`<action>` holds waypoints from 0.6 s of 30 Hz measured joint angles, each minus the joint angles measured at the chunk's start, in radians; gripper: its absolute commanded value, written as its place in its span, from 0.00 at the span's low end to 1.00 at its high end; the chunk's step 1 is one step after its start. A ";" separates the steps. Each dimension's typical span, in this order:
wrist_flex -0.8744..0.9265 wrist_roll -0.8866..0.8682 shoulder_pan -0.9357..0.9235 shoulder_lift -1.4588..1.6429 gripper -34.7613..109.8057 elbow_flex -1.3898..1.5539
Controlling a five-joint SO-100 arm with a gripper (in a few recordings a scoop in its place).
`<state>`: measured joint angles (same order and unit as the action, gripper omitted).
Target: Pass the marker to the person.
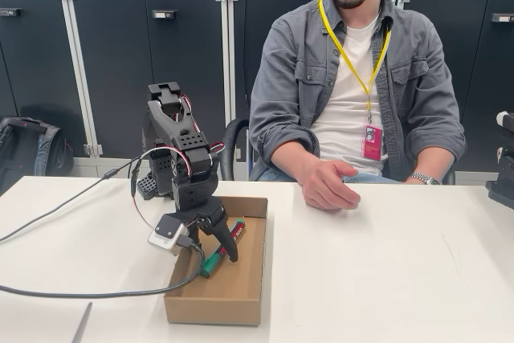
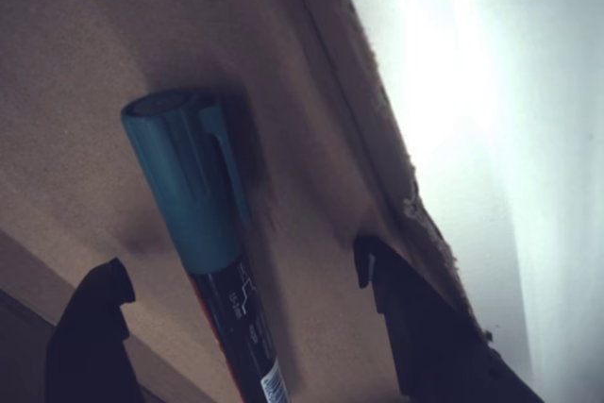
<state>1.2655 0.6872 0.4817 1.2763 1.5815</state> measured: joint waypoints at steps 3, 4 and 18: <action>-0.006 -0.005 -0.002 0.000 0.33 0.000; -0.012 -0.008 -0.002 0.000 0.31 -0.002; 0.017 -0.067 -0.003 0.005 0.21 -0.051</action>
<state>1.2824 0.6197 0.4786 1.2809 1.5309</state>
